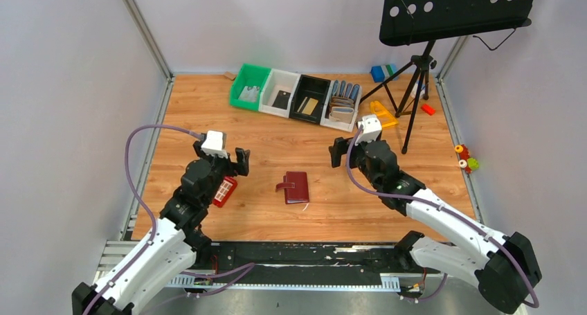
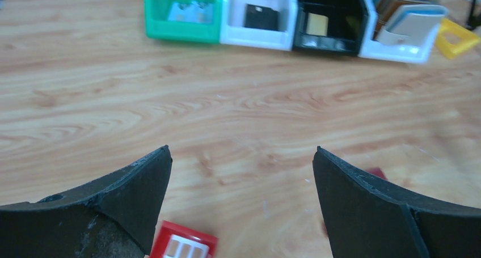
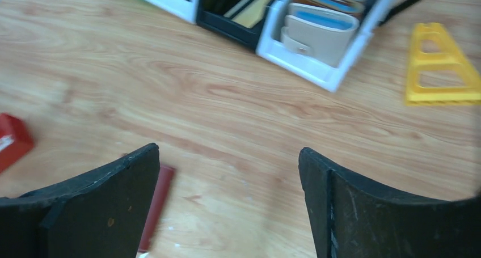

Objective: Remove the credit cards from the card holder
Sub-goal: Close the card holder at the center of the board, then reset both arms

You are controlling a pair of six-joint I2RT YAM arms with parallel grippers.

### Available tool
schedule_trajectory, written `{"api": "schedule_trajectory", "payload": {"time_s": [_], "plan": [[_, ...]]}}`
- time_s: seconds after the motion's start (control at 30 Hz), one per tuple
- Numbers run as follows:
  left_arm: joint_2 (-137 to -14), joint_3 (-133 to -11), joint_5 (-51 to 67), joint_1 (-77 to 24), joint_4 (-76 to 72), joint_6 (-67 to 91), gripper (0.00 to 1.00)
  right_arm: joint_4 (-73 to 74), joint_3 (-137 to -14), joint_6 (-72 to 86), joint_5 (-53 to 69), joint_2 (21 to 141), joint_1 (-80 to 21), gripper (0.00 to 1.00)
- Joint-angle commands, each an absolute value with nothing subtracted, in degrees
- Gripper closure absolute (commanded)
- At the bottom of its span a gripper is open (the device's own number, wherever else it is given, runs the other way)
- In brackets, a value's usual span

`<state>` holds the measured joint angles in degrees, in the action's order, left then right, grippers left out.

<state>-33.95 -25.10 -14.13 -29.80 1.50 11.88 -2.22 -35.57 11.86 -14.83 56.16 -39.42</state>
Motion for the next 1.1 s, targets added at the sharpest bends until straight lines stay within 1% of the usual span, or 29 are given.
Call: {"api": "schedule_trajectory", "payload": {"time_s": [0.0, 0.1, 0.17, 0.23, 0.3, 0.37, 0.4, 0.5, 0.57, 0.63, 0.7, 0.87, 0.97, 1.07], "plan": [[-36.08, -22.58, -24.97, -29.44, -11.47, 3.04, 0.00, -0.67, -35.83, 6.86, -24.33, 55.64, -36.36, 0.07], [-39.47, -20.81, -31.01, -28.61, -17.53, 0.22, 0.00, -0.63, -34.87, 7.97, -18.55, 53.27, -28.15, 0.06], [-43.01, -20.72, -32.26, -26.12, -19.12, -1.98, 0.00, -3.28, -32.18, 6.72, -14.27, 50.93, -22.55, 0.06], [-46.26, -20.15, -30.28, -21.23, -20.14, -1.48, 0.00, -6.48, -28.99, 4.18, -13.42, 48.25, -18.02, 0.06], [-47.73, -17.56, -26.75, -17.10, -24.15, -0.32, 0.00, -10.53, -25.32, 2.36, -15.28, 46.02, -16.34, 0.06], [-49.59, -14.66, -22.60, -14.05, -30.84, -0.33, 0.00, -16.53, -21.55, 0.35, -14.93, 44.87, -15.06, 0.01], [-50.85, -13.81, -22.16, -13.30, -32.50, -0.73, 0.00, -18.97, -20.01, -1.55, -14.86, 45.30, -14.32, 0.00], [-55.25, -13.17, -22.32, -12.09, -34.44, -2.22, 0.00, -19.67, -20.51, -2.02, -13.50, 48.88, -11.35, 0.00], [-57.96, -11.53, -22.85, -11.83, -38.29, -2.77, 0.00, -20.12, -20.72, -2.11, -14.14, 50.90, -10.11, 0.00], [-59.93, -9.79, -23.06, -11.63, -43.42, -2.74, 0.00, -23.29, -19.10, -2.15, -15.16, 51.68, -9.14, 0.00], [-61.07, -10.40, -22.32, -11.46, -43.57, -3.38, 0.00, -27.67, -16.83, -3.21, -13.53, 52.10, -7.97, 0.00], [-66.14, -12.35, -21.91, -9.57, -47.06, -3.20, 0.00, -36.05, -14.96, -3.65, -12.78, 59.76, -4.88, 0.00], [-69.11, -11.57, -18.26, -7.23, -52.87, -2.97, 0.00, -40.93, -14.64, -2.95, -6.62, 64.86, -0.65, 0.00], [-75.47, -12.07, -16.33, -5.20, -57.29, -0.94, 0.00, -46.22, -14.85, -1.39, -5.08, 70.26, 2.90, 0.00]]}}
